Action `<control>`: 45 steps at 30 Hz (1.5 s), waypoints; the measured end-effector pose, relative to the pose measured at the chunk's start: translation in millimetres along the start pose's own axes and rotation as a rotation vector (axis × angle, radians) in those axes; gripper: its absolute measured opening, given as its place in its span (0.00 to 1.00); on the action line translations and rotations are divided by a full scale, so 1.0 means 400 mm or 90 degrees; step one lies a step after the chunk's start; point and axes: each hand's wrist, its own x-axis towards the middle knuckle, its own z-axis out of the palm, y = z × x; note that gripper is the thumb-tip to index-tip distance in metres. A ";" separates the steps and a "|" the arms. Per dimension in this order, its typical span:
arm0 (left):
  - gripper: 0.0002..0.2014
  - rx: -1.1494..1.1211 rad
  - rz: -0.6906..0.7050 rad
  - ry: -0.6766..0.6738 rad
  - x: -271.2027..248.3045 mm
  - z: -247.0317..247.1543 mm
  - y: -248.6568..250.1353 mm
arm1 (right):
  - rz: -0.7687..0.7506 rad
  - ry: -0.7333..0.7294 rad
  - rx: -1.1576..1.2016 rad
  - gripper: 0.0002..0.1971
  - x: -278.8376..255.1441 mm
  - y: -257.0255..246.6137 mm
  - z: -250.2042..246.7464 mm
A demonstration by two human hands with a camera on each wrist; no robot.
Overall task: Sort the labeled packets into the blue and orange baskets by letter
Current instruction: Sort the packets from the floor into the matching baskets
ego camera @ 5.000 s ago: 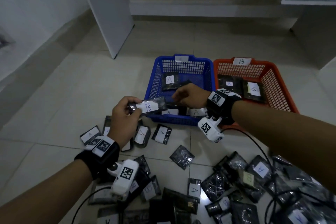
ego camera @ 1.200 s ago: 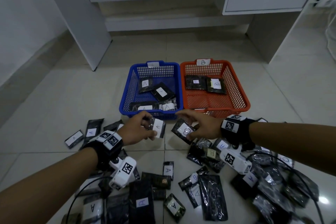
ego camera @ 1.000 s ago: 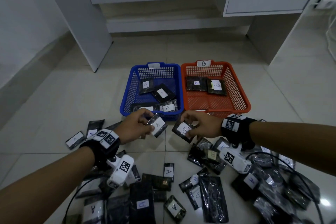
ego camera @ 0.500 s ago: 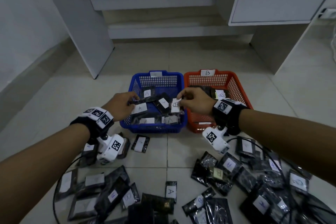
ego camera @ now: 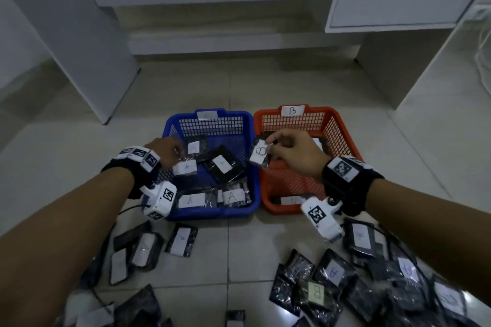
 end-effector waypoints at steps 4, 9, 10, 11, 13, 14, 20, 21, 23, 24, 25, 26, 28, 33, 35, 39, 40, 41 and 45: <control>0.07 0.066 -0.022 -0.013 0.027 0.025 -0.011 | 0.022 0.070 0.008 0.09 0.011 0.043 -0.048; 0.07 0.118 -0.022 -0.023 0.032 0.046 -0.002 | 0.101 0.076 -0.019 0.25 0.022 0.091 -0.072; 0.09 0.127 -0.016 -0.033 0.030 0.050 0.004 | 0.117 0.067 -0.026 0.26 0.026 0.095 -0.073; 0.11 0.135 -0.008 -0.042 0.033 0.058 0.002 | 0.130 0.060 -0.031 0.26 0.030 0.097 -0.073; 0.12 0.149 -0.006 -0.060 0.031 0.065 0.006 | 0.149 0.052 -0.025 0.24 0.031 0.096 -0.071; 0.13 0.152 -0.009 -0.060 0.031 0.065 0.007 | 0.152 0.044 -0.023 0.23 0.030 0.094 -0.071; 0.16 0.139 0.011 -0.085 0.033 0.052 0.008 | 0.164 -0.002 -0.058 0.22 0.021 0.088 -0.083; 0.15 0.123 0.008 -0.083 0.033 0.050 0.004 | 0.166 -0.004 -0.061 0.23 0.022 0.090 -0.085; 0.18 0.105 -0.003 -0.066 0.028 0.046 0.005 | 0.164 -0.008 -0.069 0.27 0.023 0.094 -0.089; 0.20 0.100 -0.003 -0.059 0.022 0.042 0.013 | 0.167 -0.010 -0.081 0.27 0.025 0.098 -0.090; 0.22 0.093 0.004 -0.053 0.019 0.039 0.023 | 0.176 -0.015 -0.097 0.26 0.027 0.103 -0.092; 0.21 0.087 0.020 -0.044 0.011 0.031 0.038 | 0.189 -0.022 -0.116 0.24 0.030 0.107 -0.092; 0.15 0.057 0.064 -0.039 -0.001 0.020 0.070 | 0.212 -0.049 -0.165 0.17 0.038 0.113 -0.091; 0.11 -0.058 0.222 -0.043 -0.049 0.033 0.191 | 0.207 -0.111 -0.315 0.08 0.045 0.129 -0.089; 0.13 -0.083 0.277 -0.006 -0.075 0.052 0.250 | 0.211 -0.112 -0.355 0.07 0.049 0.144 -0.092; 0.22 -0.043 0.372 0.035 -0.120 0.094 0.353 | 0.249 -0.167 -0.338 0.15 0.047 0.172 -0.108; 0.24 -0.003 0.393 0.041 -0.127 0.105 0.369 | 0.242 -0.181 -0.325 0.16 0.049 0.179 -0.111; 0.25 0.037 0.408 0.047 -0.131 0.117 0.380 | 0.232 -0.198 -0.323 0.17 0.050 0.185 -0.113; 0.24 0.064 0.408 0.082 -0.144 0.136 0.380 | 0.192 -0.243 -0.346 0.19 0.050 0.192 -0.121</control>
